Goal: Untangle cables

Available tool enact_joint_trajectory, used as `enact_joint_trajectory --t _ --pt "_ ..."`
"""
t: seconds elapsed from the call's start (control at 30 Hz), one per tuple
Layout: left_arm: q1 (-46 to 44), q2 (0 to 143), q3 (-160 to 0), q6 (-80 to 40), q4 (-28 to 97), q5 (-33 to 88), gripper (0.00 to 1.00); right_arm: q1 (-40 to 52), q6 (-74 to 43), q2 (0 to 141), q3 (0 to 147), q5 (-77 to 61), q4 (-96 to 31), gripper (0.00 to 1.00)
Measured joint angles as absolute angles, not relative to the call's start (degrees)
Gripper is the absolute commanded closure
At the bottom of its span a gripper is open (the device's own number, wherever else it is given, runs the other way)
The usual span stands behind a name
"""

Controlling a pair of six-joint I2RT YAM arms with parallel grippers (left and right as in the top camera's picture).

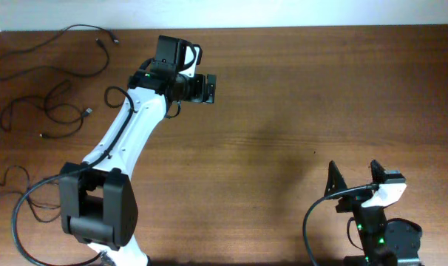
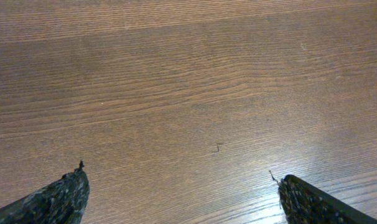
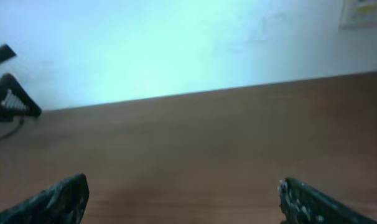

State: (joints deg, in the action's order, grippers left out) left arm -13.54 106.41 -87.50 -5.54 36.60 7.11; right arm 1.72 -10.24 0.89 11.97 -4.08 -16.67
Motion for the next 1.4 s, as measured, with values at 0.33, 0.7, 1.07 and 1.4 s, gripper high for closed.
enact_joint_trajectory --t 0.33,0.7,1.07,1.4 --pt "-13.54 106.41 -87.50 -5.54 36.60 7.11 0.01 1.72 -3.20 0.84 2.13 -1.83 0.34 0.02" --pt "-13.54 106.41 -87.50 -5.54 36.60 7.11 0.01 0.82 0.01 0.80 0.60 -0.86 -4.25 0.02" --pt "-13.54 106.41 -87.50 -5.54 36.60 7.11 0.01 0.78 0.64 0.80 0.60 -0.43 -4.27 0.02" --pt "-13.54 106.41 -87.50 -5.54 36.60 7.11 0.01 0.78 0.62 0.80 0.60 -0.43 -4.25 0.02"
